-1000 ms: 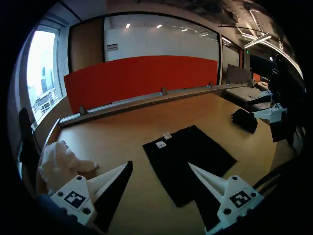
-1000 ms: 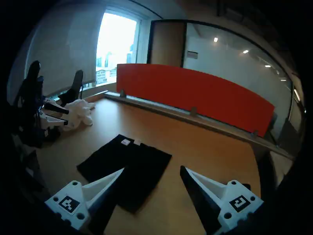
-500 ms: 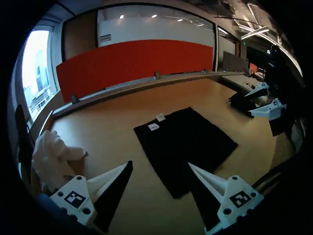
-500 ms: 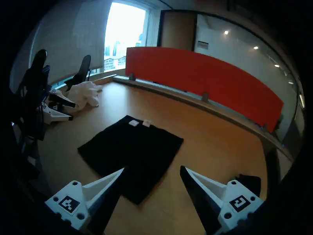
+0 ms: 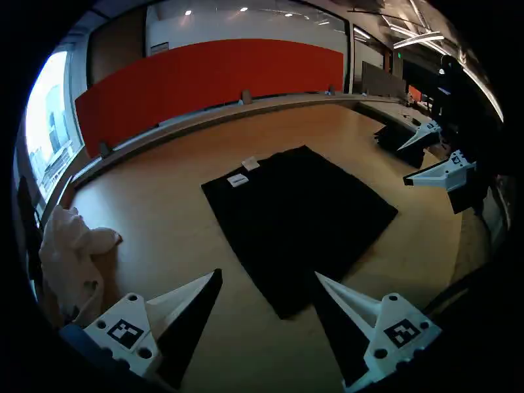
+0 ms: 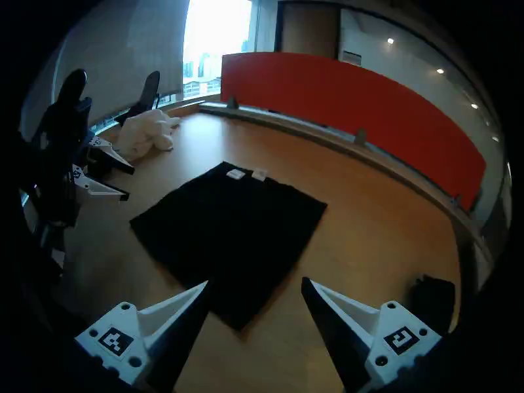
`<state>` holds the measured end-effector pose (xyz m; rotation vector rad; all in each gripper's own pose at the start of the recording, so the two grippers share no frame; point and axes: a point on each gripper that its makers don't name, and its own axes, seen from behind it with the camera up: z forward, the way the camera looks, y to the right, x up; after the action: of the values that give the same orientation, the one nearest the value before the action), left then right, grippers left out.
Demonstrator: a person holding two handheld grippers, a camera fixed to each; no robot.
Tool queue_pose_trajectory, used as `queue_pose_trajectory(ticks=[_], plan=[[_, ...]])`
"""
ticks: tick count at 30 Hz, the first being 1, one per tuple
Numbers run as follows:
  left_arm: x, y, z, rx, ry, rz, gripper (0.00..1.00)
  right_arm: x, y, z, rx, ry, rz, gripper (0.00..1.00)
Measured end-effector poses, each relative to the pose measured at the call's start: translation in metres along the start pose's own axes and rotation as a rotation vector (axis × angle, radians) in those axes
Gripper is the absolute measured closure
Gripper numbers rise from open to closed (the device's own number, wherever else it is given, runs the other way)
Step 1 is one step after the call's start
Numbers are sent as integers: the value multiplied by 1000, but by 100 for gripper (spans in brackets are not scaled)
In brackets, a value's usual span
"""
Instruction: Fold towel
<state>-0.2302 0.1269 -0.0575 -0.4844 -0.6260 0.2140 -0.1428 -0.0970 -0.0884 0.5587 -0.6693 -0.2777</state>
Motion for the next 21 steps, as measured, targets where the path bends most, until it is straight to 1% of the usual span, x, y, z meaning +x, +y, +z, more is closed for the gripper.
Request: queue_pose_trajectory(ticks=[9,15,21], plan=[[-27,10,17,-31,-65,-4,7,-26,-7,17,35,-58,-23,0],[-44,17,24,-55,-110,12,7,-42,-13,26,60,-96,-51,0],[-53,21,29,-69,-141,18,7,-56,-17,35,80,-134,-73,0]])
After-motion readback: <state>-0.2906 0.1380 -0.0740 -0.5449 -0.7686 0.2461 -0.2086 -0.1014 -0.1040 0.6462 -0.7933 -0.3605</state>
